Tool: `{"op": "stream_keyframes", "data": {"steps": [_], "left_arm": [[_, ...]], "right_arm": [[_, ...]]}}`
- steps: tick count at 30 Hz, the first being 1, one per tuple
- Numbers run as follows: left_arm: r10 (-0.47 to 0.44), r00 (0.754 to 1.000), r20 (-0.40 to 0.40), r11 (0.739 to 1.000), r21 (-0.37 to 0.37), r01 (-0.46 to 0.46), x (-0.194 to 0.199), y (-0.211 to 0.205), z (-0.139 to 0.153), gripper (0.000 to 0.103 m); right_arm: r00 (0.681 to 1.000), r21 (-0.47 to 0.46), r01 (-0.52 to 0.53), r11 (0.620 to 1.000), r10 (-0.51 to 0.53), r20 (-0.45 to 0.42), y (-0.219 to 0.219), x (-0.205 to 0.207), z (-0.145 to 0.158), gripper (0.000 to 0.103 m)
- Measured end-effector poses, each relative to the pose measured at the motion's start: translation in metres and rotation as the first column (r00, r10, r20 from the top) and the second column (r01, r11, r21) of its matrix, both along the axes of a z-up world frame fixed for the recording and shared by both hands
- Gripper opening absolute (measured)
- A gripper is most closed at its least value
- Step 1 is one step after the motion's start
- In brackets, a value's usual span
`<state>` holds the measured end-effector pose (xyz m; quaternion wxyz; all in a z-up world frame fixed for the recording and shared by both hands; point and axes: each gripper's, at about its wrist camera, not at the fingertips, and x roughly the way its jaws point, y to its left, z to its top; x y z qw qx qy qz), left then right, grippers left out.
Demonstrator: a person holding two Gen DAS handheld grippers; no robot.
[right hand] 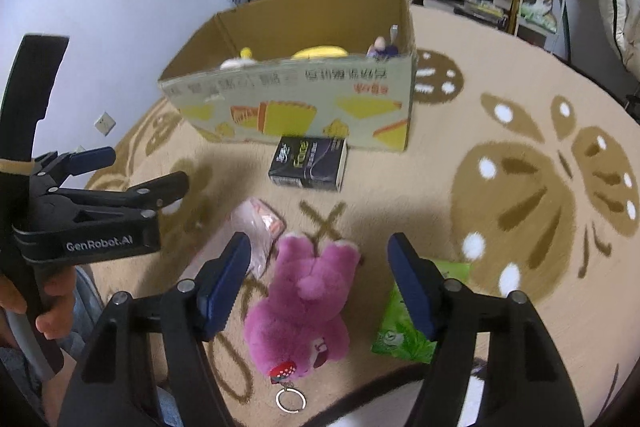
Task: Organize soft objects
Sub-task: 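Lower the right tool onto the pink plush bear while the left tool approaches the pink tube plush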
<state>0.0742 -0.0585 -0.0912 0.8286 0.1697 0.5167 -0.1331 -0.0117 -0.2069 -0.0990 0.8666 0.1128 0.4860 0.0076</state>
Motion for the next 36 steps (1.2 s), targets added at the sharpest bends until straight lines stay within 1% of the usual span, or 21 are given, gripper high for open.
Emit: {"op": "stream_keyframes", "data": {"steps": [4,6,11,14,19,24,26,31,36], "left_arm": [[0.0,0.998,-0.068,1.0,-0.022,-0.002,0.005,-0.005,-0.012,0.103],[0.008,0.995,-0.096,1.0,-0.02,-0.01,0.007,-0.007,-0.019,0.102],[-0.012,0.993,-0.115,1.0,0.017,0.015,0.005,-0.017,-0.03,0.102],[-0.029,0.991,-0.127,0.999,0.039,0.035,0.003,-0.024,-0.037,0.102],[-0.05,0.988,-0.144,0.997,0.054,0.058,0.002,-0.033,-0.044,0.103],[-0.046,0.986,-0.16,0.996,0.063,0.056,0.005,-0.033,-0.051,0.103],[-0.036,0.988,-0.15,0.997,0.068,0.047,0.007,-0.033,-0.052,0.103],[-0.034,0.987,-0.155,0.997,0.056,0.043,0.011,-0.031,-0.054,0.102],[-0.032,0.98,-0.199,0.999,0.013,0.035,0.014,-0.029,-0.058,0.102]], "right_arm": [[0.999,0.01,0.001,1.0,-0.001,-0.035,0.001,0.002,-0.011,0.075],[0.999,0.004,0.001,1.0,0.0,-0.052,0.002,0.003,-0.017,0.075],[0.997,-0.008,-0.03,1.0,0.03,-0.07,0.009,0.006,-0.023,0.075],[0.995,-0.016,-0.042,0.999,0.04,-0.096,0.013,0.008,-0.029,0.075],[0.988,-0.019,-0.042,0.999,0.039,-0.146,0.014,0.011,-0.041,0.075],[0.982,-0.022,-0.037,0.999,0.033,-0.184,0.015,0.017,-0.052,0.075],[0.981,-0.01,-0.037,0.999,0.035,-0.192,0.015,0.018,-0.056,0.075],[0.979,-0.015,-0.049,0.999,0.045,-0.199,0.019,0.019,-0.06,0.075],[0.973,-0.012,-0.068,0.998,0.064,-0.222,0.026,0.021,-0.066,0.075]]}}
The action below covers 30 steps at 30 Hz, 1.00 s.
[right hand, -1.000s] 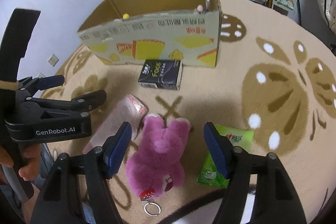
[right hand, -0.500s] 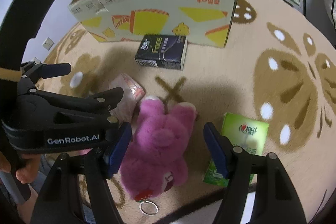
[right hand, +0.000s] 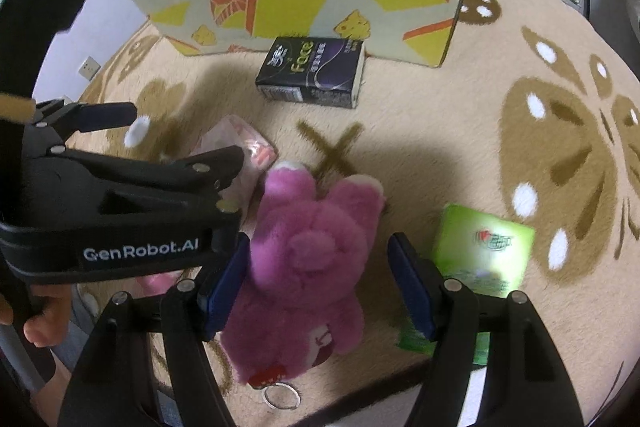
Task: Organize soft objects
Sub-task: 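Lower the right tool onto the pink plush bear while the left tool approaches the pink tube plush, then close the right tool on the pink bear while the left tool grasps the pink tube plush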
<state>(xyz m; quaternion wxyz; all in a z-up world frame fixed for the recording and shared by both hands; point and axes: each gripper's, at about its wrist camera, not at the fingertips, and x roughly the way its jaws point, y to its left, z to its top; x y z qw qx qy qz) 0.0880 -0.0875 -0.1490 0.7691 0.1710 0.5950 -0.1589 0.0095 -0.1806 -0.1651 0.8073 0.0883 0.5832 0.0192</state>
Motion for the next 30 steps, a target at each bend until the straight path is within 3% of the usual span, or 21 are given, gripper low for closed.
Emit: {"op": "stream_keyframes", "data": {"steps": [7,10,11,16,30], "left_arm": [[-0.001,1.0,-0.007,1.0,0.002,0.001,0.002,0.0,-0.003,0.102],[-0.007,1.0,-0.024,1.0,-0.007,0.007,-0.003,-0.004,-0.005,0.102],[-0.009,1.0,-0.03,1.0,-0.01,0.009,-0.003,-0.005,-0.006,0.102],[-0.024,0.998,-0.058,0.999,-0.025,0.023,-0.008,-0.011,-0.012,0.102],[-0.006,0.998,-0.065,0.999,0.034,0.009,-0.001,-0.017,-0.038,0.102]], "right_arm": [[1.0,0.042,0.021,0.999,-0.02,-0.019,-0.002,0.002,-0.008,0.073],[0.999,0.096,0.028,0.995,-0.026,-0.022,-0.01,0.0,-0.008,0.054],[0.999,0.108,0.037,0.993,-0.035,-0.023,-0.012,-0.001,-0.005,0.053],[0.999,0.101,0.05,0.994,-0.049,-0.011,-0.016,-0.002,-0.002,0.051],[1.0,0.048,0.009,0.999,-0.008,-0.016,-0.016,-0.005,0.005,0.051]]}}
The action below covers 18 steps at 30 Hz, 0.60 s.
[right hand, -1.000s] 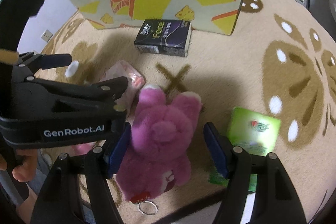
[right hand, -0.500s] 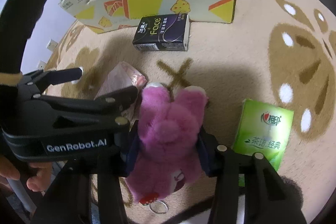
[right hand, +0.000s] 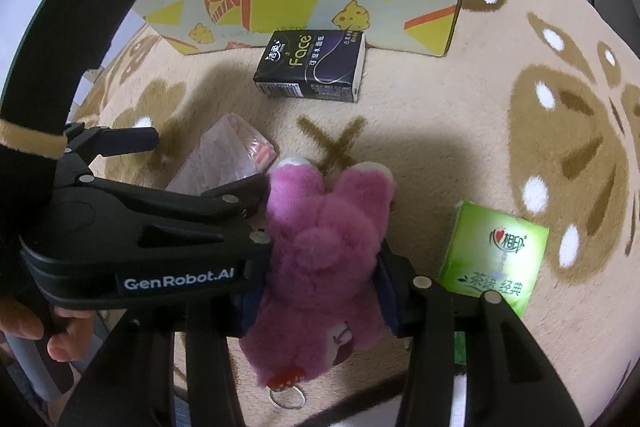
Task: Organize soft objects
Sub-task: 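Close the right tool on the pink bear while the left tool grasps the pink tube plush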
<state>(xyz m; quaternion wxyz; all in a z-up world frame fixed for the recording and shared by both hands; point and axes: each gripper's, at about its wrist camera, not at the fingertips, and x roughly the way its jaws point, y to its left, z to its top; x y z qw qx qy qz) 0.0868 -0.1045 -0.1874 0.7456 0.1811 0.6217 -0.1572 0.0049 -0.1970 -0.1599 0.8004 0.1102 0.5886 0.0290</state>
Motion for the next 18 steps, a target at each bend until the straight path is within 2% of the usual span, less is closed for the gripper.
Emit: {"op": "stream_keyframes", "data": {"steps": [5,10,13,16,18], "left_arm": [[0.0,1.0,0.008,1.0,0.007,0.0,0.001,-0.003,-0.005,0.102],[-0.012,1.0,0.021,1.0,0.012,0.012,-0.005,-0.006,-0.01,0.097],[-0.022,0.999,0.023,1.0,0.008,0.022,-0.007,-0.001,-0.007,0.092],[-0.033,0.999,0.033,0.999,0.0,0.033,-0.009,-0.002,-0.003,0.081],[-0.045,0.999,0.026,0.999,-0.017,0.045,-0.012,-0.002,0.0,0.071]], "right_arm": [[1.0,0.0,0.002,1.0,-0.002,-0.008,0.008,0.003,-0.002,0.051],[1.0,0.001,0.002,1.0,-0.002,-0.022,0.013,0.006,-0.004,0.052],[1.0,-0.001,0.0,1.0,0.0,-0.026,0.019,0.01,-0.006,0.053],[1.0,-0.003,-0.006,1.0,0.006,-0.031,0.026,0.013,-0.007,0.054],[0.999,0.002,-0.005,1.0,0.005,-0.034,0.028,0.014,-0.008,0.054]]}}
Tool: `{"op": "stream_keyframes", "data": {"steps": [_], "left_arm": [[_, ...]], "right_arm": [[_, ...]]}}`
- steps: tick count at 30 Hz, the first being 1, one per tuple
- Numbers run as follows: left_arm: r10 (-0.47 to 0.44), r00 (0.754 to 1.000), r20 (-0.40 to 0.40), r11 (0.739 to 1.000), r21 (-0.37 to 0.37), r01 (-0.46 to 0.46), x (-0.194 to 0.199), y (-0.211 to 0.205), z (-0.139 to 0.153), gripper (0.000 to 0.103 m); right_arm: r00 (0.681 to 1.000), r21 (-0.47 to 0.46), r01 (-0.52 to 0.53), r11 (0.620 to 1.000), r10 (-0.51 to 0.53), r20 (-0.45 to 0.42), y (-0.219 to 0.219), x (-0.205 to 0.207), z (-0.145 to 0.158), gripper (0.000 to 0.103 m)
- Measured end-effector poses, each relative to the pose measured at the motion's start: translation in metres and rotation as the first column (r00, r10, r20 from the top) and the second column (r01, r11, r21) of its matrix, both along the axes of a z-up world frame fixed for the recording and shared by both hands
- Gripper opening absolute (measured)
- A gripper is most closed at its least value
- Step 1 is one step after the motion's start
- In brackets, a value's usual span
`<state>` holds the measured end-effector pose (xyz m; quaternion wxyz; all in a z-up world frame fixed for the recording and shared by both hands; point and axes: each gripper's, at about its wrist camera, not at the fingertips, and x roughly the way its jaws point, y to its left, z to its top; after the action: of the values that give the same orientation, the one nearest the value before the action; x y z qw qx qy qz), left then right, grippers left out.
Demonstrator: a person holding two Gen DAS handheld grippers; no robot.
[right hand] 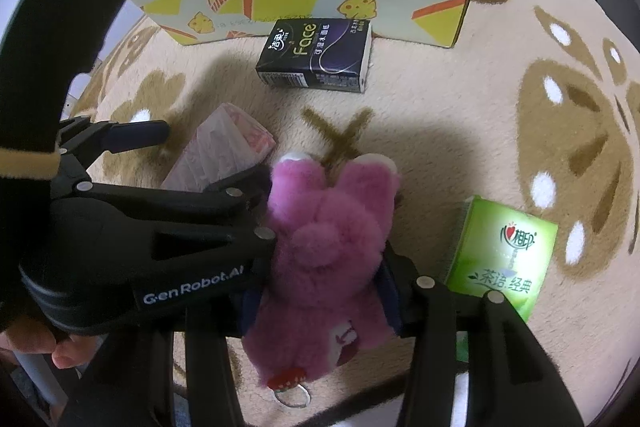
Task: Organize soft objects
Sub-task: 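Close the right tool on the pink bear while the left tool grasps the pink tube plush, then lift the pink bear and pink tube and carry both over the box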
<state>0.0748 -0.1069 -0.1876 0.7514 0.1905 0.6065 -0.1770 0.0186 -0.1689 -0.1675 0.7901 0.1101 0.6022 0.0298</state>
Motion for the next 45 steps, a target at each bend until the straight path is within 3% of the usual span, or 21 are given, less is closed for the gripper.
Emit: {"op": "stream_keyframes", "data": {"steps": [1,3,6,14,22,33,35,36,37,45], "left_arm": [[-0.009,1.0,-0.018,1.0,-0.023,0.009,-0.002,-0.005,0.002,0.059],[-0.031,0.999,-0.015,0.999,-0.037,0.031,-0.006,-0.005,0.008,0.046],[-0.056,0.998,0.008,0.998,-0.03,0.056,-0.01,-0.005,0.01,0.045],[-0.011,1.0,0.02,0.999,-0.043,0.012,-0.008,0.006,0.018,0.044],[0.065,0.997,0.049,0.995,-0.083,-0.061,0.007,0.031,0.03,0.043],[0.184,0.978,0.097,0.975,-0.142,-0.169,0.024,0.065,0.056,0.041],[0.198,0.971,0.131,0.973,-0.145,-0.179,0.027,0.071,0.063,0.037],[0.209,0.966,0.153,0.972,-0.141,-0.188,0.022,0.065,0.064,0.018],[0.215,0.963,0.16,0.971,-0.142,-0.193,0.024,0.066,0.066,0.015],[0.239,0.96,0.144,0.961,-0.176,-0.213,0.019,0.064,0.065,0.014]], "right_arm": [[1.0,0.0,0.0,1.0,0.0,-0.001,0.0,0.0,0.0,0.054],[1.0,-0.004,0.001,1.0,-0.001,-0.002,0.001,0.0,0.0,0.054],[1.0,-0.005,0.002,1.0,-0.002,-0.007,0.001,0.001,0.0,0.054],[0.999,0.019,0.038,0.999,-0.038,-0.011,-0.006,0.004,-0.006,0.052],[0.996,-0.02,0.066,0.998,-0.065,0.055,-0.008,0.003,0.004,0.046],[0.989,0.015,0.096,0.995,-0.097,0.107,-0.018,0.004,0.017,0.045],[0.987,0.02,0.099,0.995,-0.1,0.122,-0.021,0.003,0.02,0.045],[0.986,0.022,0.099,0.995,-0.101,0.129,-0.027,0.0,0.023,0.045],[0.985,0.023,0.099,0.995,-0.102,0.14,-0.028,0.001,0.025,0.045],[0.97,0.049,0.126,0.991,-0.133,0.202,-0.043,-0.001,0.045,0.045]]}}
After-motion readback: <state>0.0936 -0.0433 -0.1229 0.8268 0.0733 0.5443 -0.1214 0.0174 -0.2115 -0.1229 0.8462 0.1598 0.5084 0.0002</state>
